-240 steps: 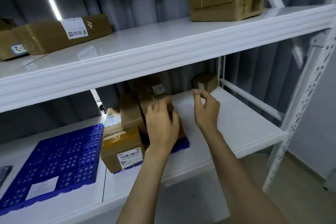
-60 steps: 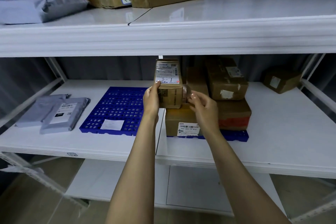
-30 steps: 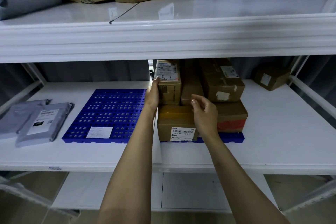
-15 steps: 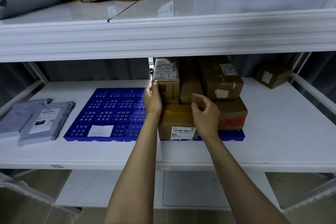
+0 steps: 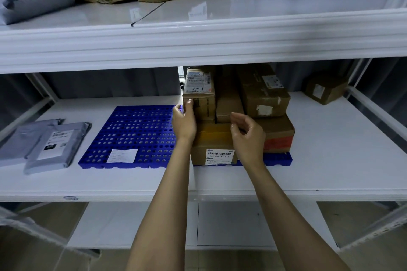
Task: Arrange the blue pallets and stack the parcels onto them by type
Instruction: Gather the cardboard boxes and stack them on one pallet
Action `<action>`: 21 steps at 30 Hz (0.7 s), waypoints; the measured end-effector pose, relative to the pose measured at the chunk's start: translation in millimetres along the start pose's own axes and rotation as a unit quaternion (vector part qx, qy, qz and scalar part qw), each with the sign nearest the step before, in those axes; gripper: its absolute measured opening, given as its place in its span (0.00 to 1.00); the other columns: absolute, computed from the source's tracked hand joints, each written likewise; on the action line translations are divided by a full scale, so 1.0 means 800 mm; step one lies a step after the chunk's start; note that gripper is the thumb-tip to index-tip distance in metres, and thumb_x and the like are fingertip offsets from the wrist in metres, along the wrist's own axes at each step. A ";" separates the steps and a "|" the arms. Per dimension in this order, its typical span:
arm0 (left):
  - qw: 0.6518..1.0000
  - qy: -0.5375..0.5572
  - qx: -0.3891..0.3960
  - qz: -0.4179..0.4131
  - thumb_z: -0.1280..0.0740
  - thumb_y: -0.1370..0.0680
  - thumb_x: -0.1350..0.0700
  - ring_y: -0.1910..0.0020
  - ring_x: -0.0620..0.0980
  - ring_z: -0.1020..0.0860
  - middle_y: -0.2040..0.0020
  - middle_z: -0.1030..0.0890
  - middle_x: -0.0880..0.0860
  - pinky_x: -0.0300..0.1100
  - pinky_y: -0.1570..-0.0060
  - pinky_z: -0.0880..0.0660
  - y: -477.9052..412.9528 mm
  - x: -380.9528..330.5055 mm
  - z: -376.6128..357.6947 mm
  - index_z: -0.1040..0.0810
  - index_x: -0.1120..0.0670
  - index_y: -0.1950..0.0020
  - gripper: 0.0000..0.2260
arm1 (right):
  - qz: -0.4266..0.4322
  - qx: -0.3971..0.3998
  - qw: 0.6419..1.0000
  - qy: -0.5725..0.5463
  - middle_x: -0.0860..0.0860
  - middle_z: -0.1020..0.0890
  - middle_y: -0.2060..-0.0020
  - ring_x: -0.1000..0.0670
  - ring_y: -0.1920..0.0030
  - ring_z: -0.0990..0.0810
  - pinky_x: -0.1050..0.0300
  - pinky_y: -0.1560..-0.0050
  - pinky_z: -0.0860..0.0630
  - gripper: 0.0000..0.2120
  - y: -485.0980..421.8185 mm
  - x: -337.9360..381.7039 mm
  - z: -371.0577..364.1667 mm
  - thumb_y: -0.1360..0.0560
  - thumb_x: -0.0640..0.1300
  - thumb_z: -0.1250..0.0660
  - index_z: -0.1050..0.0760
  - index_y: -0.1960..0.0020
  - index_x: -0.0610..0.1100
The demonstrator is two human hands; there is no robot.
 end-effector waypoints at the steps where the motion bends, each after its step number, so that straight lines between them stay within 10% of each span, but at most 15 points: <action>1: 1.000 -0.010 -0.004 -0.005 0.41 0.19 0.43 0.39 0.52 0.28 0.34 0.27 0.57 0.45 0.46 0.31 0.006 -0.001 0.004 0.35 0.56 0.28 0.25 | 0.002 -0.001 1.000 -0.003 0.53 0.18 0.45 0.59 0.46 0.21 0.72 0.49 0.25 0.14 0.003 0.002 0.001 0.23 0.36 0.35 0.23 0.39 0.46; 14: 0.987 -0.059 -0.014 -0.150 0.38 0.21 0.44 0.31 0.49 0.33 0.31 0.30 0.49 0.48 0.34 0.31 0.150 -0.051 0.075 0.34 0.50 0.28 0.23 | 0.095 -0.001 0.995 -0.025 0.53 0.18 0.46 0.57 0.43 0.21 0.54 0.42 0.21 0.15 0.083 0.080 -0.009 0.24 0.35 0.34 0.22 0.39 0.45; 21: 0.965 -0.041 -0.005 -0.259 0.36 0.21 0.45 0.42 0.39 0.29 0.36 0.26 0.46 0.19 0.54 0.34 0.206 -0.132 0.135 0.30 0.49 0.32 0.19 | 0.254 -0.034 0.966 -0.037 0.50 0.17 0.50 0.57 0.49 0.19 0.59 0.50 0.19 0.11 0.133 0.181 -0.009 0.25 0.40 0.33 0.21 0.42 0.42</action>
Point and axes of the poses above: each hand's wrist, its own y-axis away from the middle knuckle, its own z-axis out of the back of the hand, x = y × z, the point moved 9 cm from there along -y, towards the middle knuckle
